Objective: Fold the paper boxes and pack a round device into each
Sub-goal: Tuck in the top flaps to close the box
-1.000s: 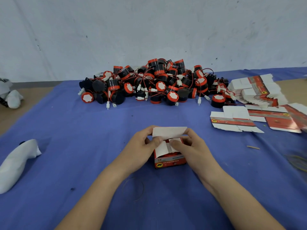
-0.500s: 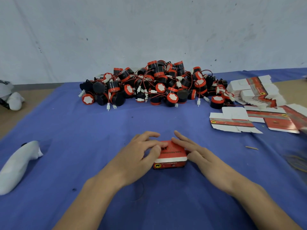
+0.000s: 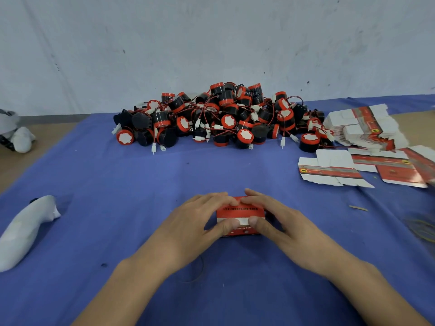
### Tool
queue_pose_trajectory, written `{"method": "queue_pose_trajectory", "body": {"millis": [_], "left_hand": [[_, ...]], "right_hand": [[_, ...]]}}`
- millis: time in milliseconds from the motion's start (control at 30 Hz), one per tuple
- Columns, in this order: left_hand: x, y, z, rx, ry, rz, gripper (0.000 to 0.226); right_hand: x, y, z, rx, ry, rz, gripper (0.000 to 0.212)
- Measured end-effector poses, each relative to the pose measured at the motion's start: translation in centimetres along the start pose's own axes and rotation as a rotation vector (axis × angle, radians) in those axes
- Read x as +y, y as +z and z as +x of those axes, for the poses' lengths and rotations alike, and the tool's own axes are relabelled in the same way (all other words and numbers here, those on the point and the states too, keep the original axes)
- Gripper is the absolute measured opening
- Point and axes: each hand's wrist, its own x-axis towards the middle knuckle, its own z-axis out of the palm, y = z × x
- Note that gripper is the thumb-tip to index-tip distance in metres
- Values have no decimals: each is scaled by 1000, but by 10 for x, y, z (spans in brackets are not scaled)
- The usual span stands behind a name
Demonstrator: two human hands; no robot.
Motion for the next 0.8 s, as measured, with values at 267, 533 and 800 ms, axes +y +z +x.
{"method": "queue_pose_trajectory", "body": {"millis": [267, 533, 800], "left_hand": [[3, 0, 5, 67, -41, -115, 46], [6, 3, 3, 103, -49, -204, 38], [5, 5, -7, 183, 101, 132, 33]], "right_hand": [[-3, 2, 2, 59, 18, 48, 32], [-3, 6, 0, 58, 16, -7, 40], [-3, 0, -5, -33, 6, -44, 43]]}}
